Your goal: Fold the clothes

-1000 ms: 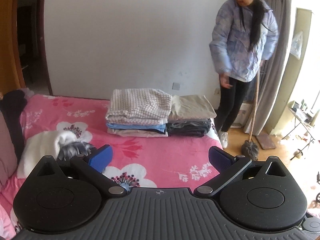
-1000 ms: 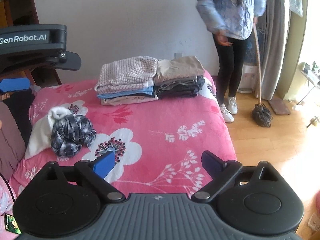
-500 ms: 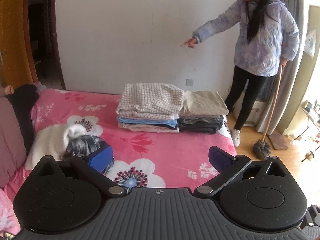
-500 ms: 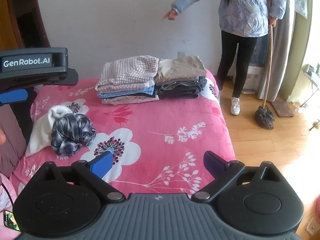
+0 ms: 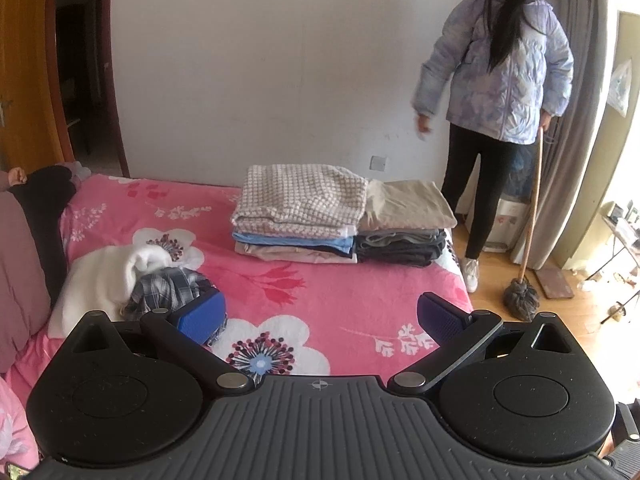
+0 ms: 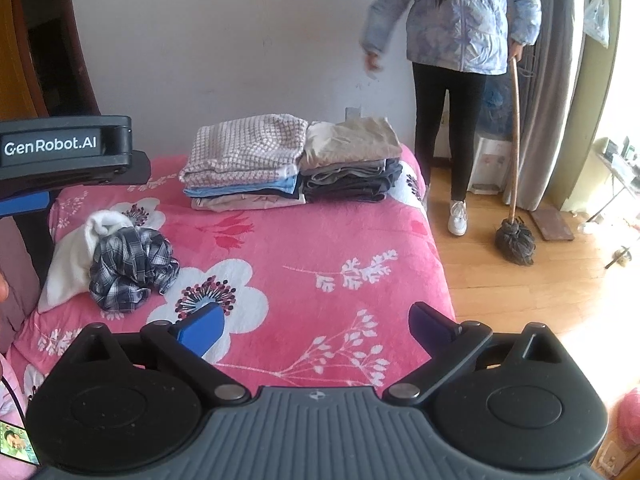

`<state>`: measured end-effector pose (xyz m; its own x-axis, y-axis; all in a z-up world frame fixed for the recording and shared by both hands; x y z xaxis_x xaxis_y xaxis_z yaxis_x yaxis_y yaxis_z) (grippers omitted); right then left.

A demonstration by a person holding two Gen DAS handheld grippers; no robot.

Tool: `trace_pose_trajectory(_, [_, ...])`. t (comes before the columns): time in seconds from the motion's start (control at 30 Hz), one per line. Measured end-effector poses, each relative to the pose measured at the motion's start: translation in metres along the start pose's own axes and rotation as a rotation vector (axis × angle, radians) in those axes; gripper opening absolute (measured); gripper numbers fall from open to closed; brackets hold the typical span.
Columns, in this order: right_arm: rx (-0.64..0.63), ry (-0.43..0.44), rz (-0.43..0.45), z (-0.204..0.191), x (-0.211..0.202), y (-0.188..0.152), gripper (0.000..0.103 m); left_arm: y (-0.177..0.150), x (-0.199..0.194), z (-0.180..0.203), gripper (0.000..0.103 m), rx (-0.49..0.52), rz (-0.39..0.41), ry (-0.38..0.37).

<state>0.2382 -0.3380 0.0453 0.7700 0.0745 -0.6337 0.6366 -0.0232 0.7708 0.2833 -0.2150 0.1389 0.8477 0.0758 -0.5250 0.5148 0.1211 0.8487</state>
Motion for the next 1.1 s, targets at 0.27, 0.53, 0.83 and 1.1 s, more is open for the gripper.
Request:
trace_pose_trajectory(0.27, [0.000, -0.011, 0.001, 0.0011, 0.0008, 0.0011, 0.102, -0.0038, 0.0022, -0.0036, 0.103, -0.006, -0.013, 0.007])
trace_pose_trajectory(0.53, [0.009, -0.012, 0.000, 0.0040, 0.0021, 0.0005, 0.103, -0.0047, 0.0013, -0.0038, 0.103, 0.003, -0.019, 0.009])
trace_pose_trajectory(0.83, [0.010, -0.021, 0.002, 0.0042, 0.0007, 0.0040, 0.103, -0.0009, -0.0048, 0.0022, 0.103, 0.002, -0.025, -0.015])
trace_pose_trajectory(1.1, [0.013, -0.029, 0.016, 0.0033, -0.0043, 0.0087, 0.103, -0.0028, -0.0069, 0.0028, 0.103, 0.005, -0.041, -0.013])
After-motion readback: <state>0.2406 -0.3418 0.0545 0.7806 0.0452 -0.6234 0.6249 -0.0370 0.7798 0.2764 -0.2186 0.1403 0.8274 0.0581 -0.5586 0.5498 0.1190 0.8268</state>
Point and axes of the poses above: each gripper's, at about its wrist camera, not at the fingertips, and x roughly the way its jaws point, z to its right, y to its top, the point moved 8 cm from there along x, roughly the way its jaws point, and after that the axes turned 6 degrees about z, right-handed, at the moved point
